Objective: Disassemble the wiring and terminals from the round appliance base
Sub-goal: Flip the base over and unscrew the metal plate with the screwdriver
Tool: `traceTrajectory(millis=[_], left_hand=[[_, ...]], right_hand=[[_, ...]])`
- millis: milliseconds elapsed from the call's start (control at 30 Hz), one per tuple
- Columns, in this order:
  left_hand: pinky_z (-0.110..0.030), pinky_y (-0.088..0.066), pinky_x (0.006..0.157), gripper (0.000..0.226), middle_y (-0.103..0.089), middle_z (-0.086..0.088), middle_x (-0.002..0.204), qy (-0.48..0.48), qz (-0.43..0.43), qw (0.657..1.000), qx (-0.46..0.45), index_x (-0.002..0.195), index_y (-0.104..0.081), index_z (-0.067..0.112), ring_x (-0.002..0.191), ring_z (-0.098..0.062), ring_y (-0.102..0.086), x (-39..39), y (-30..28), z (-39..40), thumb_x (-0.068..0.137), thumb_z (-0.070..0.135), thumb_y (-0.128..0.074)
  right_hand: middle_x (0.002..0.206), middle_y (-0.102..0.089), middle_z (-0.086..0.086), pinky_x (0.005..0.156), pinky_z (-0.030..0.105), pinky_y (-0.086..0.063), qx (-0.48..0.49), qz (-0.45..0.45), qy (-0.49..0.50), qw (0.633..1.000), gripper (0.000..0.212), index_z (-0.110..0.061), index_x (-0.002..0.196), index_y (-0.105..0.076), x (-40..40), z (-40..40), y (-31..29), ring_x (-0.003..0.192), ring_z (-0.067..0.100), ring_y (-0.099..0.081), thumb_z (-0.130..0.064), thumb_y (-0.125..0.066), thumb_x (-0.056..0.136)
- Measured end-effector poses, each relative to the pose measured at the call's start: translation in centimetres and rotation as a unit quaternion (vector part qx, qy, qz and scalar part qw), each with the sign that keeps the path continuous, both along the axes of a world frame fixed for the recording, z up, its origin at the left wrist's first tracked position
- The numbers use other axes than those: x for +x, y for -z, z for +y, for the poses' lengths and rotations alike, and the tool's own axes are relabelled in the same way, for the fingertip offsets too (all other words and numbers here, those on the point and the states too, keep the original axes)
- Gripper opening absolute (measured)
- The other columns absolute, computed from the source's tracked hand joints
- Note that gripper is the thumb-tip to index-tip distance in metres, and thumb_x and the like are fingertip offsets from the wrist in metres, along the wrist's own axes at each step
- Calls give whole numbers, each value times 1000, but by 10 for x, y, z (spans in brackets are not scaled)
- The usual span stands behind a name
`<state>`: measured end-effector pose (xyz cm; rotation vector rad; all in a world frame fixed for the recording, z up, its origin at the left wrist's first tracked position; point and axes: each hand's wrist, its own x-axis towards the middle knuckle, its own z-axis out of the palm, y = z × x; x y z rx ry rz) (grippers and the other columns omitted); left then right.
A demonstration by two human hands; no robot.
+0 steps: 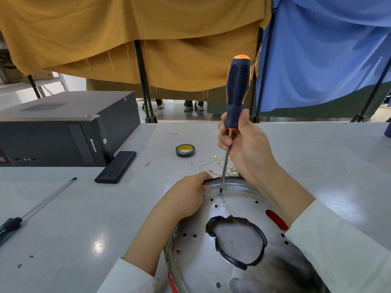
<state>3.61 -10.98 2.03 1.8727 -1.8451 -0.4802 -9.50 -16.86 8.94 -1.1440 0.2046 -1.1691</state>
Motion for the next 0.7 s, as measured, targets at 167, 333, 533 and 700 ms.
traceTrajectory(millis=[167, 333, 533, 700], left_hand=[[-30, -43, 84, 30, -61, 0, 116, -1, -1, 1000, 2, 122, -52, 28, 102, -21, -53, 0, 0, 0, 99, 15, -38], [-30, -43, 82, 31, -61, 0, 115, -4, -3, 1000, 3, 122, -52, 29, 101, -22, -54, 0, 0, 0, 99, 16, -37], [-28, -42, 81, 31, -60, 2, 116, -4, -5, 1000, 2, 122, -51, 30, 101, -21, -53, 0, 1, -1, 99, 14, -37], [-28, -41, 81, 33, -61, 4, 116, -4, -5, 1000, 2, 122, -52, 30, 99, -19, -53, 0, 1, -1, 98, 13, -37]], right_hand=[[66, -38, -5, 51, 19, -24, -26, 23, 25, 999, 33, -14, 96, -46, -1, 1, -1, 52, 7, -26, -45, -35, 97], [69, -37, -2, 51, 20, -25, -46, 24, 56, 997, 16, -13, 93, -44, -3, 0, 2, 52, 8, -29, -29, -40, 97], [68, -40, -2, 54, 21, -26, -41, 26, 25, 999, 35, -10, 110, -53, -2, 0, 3, 55, 8, -28, -36, -31, 98], [65, -40, -4, 51, 21, -28, -21, 28, 58, 998, 20, -18, 97, -37, -3, 0, 1, 52, 8, -29, -33, -48, 91]])
